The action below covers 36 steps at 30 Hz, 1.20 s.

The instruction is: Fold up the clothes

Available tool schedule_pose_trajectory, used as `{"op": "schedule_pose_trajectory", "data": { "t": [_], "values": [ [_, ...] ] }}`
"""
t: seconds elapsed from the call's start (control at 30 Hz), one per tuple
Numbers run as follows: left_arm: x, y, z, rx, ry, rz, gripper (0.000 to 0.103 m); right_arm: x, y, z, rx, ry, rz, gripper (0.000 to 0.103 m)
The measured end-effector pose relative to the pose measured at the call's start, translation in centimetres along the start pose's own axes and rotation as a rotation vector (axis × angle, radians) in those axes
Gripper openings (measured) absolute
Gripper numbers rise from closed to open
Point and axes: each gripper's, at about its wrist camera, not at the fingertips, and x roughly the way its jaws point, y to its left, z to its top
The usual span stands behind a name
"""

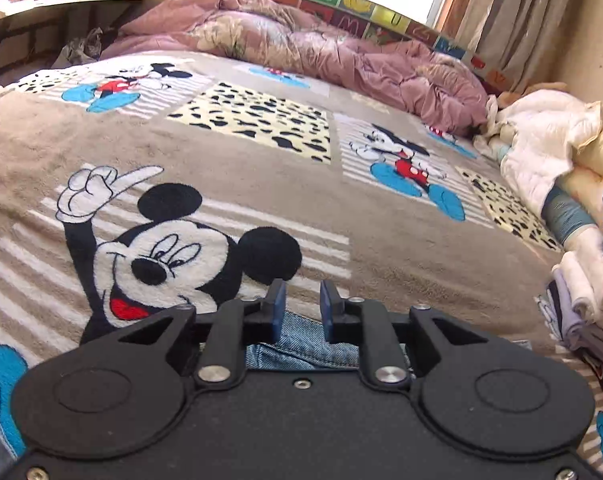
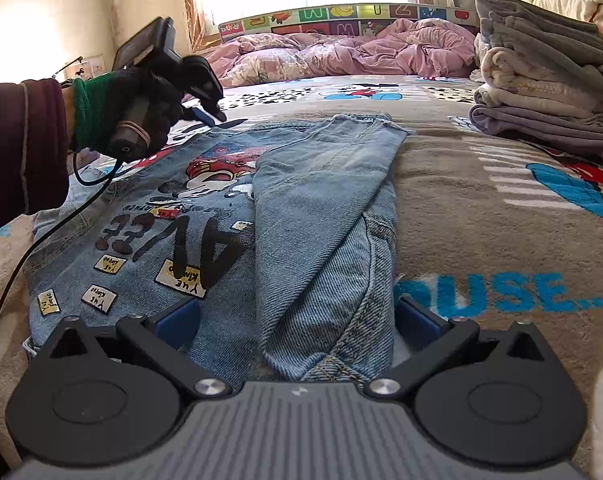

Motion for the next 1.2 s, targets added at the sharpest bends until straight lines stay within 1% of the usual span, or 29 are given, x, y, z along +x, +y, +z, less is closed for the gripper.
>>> {"op": "schedule_pose_trajectory", "data": {
  "t": [0.03,0.07,0.1,0.13,0.17,0.2,0.23,0.3,0.37,0.4,0.47,0.53,0.57,0.63,0.67,0.73,0.8,0.83,0.87,0.9,0.93,0.97,1.03,1.1,1.2],
  "values": [
    [0.7,0.1,-0.6,0.003,0.054,0.041,0.027,0.0,0.0,0.0,0.000,0.000,0.000,0.103],
    [2.2,0.3,-1.5,0.025,0.137,0.079,0.027,0.0,0.0,0.0,0.001,0.000,0.000,0.103],
    [3.2,0.5,-2.3,0.072,0.183,0.088,0.032,0.0,0.0,0.0,0.002,0.000,0.001,0.103],
    [2.6,0.4,-2.2,0.108,0.155,0.096,0.034,0.0,0.0,0.0,0.003,-0.002,0.002,0.103],
    [1.5,0.5,-1.6,0.083,0.143,0.127,0.029,-0.1,0.0,0.0,0.003,-0.003,0.003,0.103],
    [0.0,0.7,-1.2,0.034,0.104,0.136,0.028,-0.1,0.0,0.0,0.004,-0.004,0.004,0.103],
    [-2.0,1.1,-1.2,-0.012,0.069,0.107,0.031,0.0,0.0,0.0,0.003,-0.004,0.002,0.103],
    [-5.9,1.8,-1.3,-0.097,0.005,0.053,0.042,0.1,0.1,0.0,-0.002,-0.003,-0.004,0.103],
    [-9.4,1.9,-3.1,-0.136,0.005,0.003,0.044,0.1,0.2,0.0,-0.004,-0.002,-0.006,0.103],
    [-11.2,1.9,-4.2,-0.150,0.009,-0.028,0.049,0.0,0.1,0.0,-0.001,-0.003,-0.002,0.103],
    [-14.6,1.5,-6.5,-0.141,0.015,-0.086,0.058,-0.2,0.0,0.0,0.007,-0.005,0.005,0.103],
    [-17.6,0.9,-8.6,-0.129,-0.014,-0.108,0.068,-0.6,-0.3,0.2,0.028,-0.010,0.032,0.103],
    [-18.9,0.7,-9.6,-0.132,-0.025,-0.123,0.073,-1.0,-0.7,0.3,0.062,-0.019,0.058,0.103],
    [-20.9,0.5,-11.3,-0.146,-0.053,-0.147,0.076,-2.2,-1.9,0.4,0.181,-0.049,0.130,0.103],
    [-21.6,0.4,-12.0,-0.156,-0.069,-0.156,0.079,-2.7,-2.5,0.4,0.240,-0.063,0.157,0.102],
    [-22.0,0.8,-13.7,-0.173,-0.102,-0.165,0.080,-3.9,-3.6,0.2,0.310,-0.108,0.164,0.101],
    [-21.4,1.7,-15.5,-0.224,-0.104,-0.169,0.080,-4.8,-4.5,0.3,0.347,-0.155,0.149,0.096],
    [-20.7,2.1,-16.1,-0.258,-0.077,-0.163,0.080,-5.1,-5.0,0.3,0.368,-0.168,0.146,0.091],
    [-20.2,2.2,-16.3,-0.283,-0.052,-0.156,0.080,-5.1,-5.5,0.4,0.393,-0.170,0.146,0.082],
    [-19.5,2.1,-16.4,-0.308,-0.032,-0.153,0.079,-4.9,-6.1,0.6,0.414,-0.164,0.147,0.078],
    [-19.0,2.0,-16.4,-0.324,-0.022,-0.172,0.079,-4.5,-6.6,1.0,0.431,-0.149,0.149,0.075],
    [-18.4,1.9,-16.5,-0.333,-0.011,-0.191,0.079,-4.0,-7.1,1.3,0.448,-0.134,0.151,0.075],
    [-17.4,1.2,-16.8,-0.298,0.015,-0.217,0.079,-3.2,-8.1,1.9,0.481,-0.104,0.154,0.075],
    [-16.8,0.4,-17.0,-0.232,0.023,-0.204,0.080,-1.3,-9.1,3.3,0.491,-0.076,0.135,0.075],
    [-16.5,-0.2,-17.0,-0.165,0.033,-0.183,0.080,2.1,-10.6,5.9,0.493,-0.035,0.097,0.075]
  ]
}}
